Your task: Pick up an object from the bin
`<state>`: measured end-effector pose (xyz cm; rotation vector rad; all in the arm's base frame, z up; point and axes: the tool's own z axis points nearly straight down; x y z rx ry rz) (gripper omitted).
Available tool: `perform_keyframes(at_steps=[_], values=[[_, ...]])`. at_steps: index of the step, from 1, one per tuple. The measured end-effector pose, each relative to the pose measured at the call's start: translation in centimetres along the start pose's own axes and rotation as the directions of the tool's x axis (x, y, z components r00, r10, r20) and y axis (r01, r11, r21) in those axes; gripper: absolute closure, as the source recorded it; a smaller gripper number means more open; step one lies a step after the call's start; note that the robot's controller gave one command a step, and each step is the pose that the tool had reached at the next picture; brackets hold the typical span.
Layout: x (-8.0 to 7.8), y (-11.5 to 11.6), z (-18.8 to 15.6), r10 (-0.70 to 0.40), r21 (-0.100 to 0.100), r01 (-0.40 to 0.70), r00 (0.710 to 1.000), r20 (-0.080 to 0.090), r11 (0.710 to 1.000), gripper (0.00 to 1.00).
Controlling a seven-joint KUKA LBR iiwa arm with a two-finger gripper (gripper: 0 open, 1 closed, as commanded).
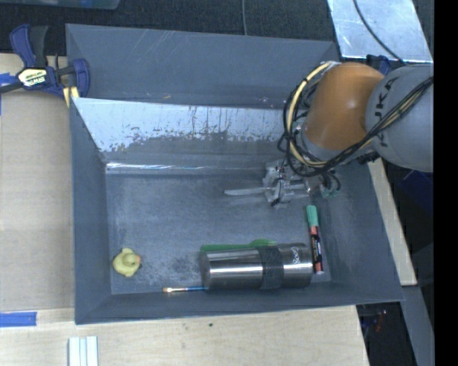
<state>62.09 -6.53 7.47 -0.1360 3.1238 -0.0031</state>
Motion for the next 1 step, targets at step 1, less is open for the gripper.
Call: perform_keyframes(at_steps=[1], values=[[0.28, 0.04, -1.96, 0.000, -0.002, 0.000, 1.000, -0.010, 1.000, 1.00]])
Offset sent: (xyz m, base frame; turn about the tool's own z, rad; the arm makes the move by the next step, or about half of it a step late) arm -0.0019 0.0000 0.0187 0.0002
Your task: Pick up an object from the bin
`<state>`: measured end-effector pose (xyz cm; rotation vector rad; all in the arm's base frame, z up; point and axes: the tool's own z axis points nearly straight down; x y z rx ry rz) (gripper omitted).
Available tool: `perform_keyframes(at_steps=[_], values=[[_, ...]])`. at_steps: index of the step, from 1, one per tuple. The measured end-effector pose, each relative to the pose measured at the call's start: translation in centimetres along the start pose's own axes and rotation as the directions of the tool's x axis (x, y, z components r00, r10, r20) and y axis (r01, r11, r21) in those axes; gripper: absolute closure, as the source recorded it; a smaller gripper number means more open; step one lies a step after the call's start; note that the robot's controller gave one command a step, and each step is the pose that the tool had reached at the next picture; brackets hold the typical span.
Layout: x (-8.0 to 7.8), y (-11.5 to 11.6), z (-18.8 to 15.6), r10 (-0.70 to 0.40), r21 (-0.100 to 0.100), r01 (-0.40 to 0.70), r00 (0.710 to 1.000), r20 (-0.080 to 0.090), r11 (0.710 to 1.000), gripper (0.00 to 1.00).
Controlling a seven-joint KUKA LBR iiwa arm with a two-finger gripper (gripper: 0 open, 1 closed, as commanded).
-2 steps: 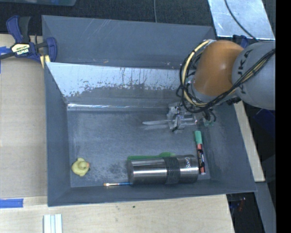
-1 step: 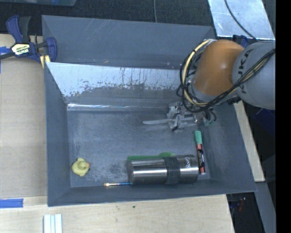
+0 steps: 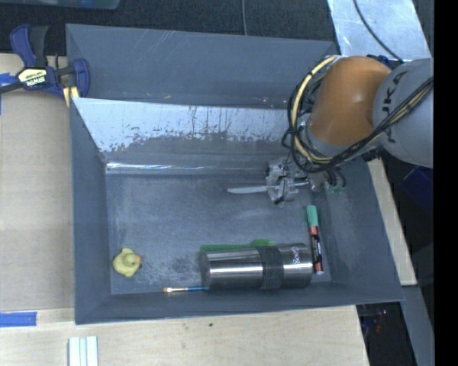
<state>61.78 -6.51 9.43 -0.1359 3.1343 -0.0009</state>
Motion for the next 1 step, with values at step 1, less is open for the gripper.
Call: perform_keyframes(at_steps=[1], values=[[-0.34, -0.07, -5.14, 0.001, 0.002, -0.001, 1.000, 0.011, 1.000, 1.00]])
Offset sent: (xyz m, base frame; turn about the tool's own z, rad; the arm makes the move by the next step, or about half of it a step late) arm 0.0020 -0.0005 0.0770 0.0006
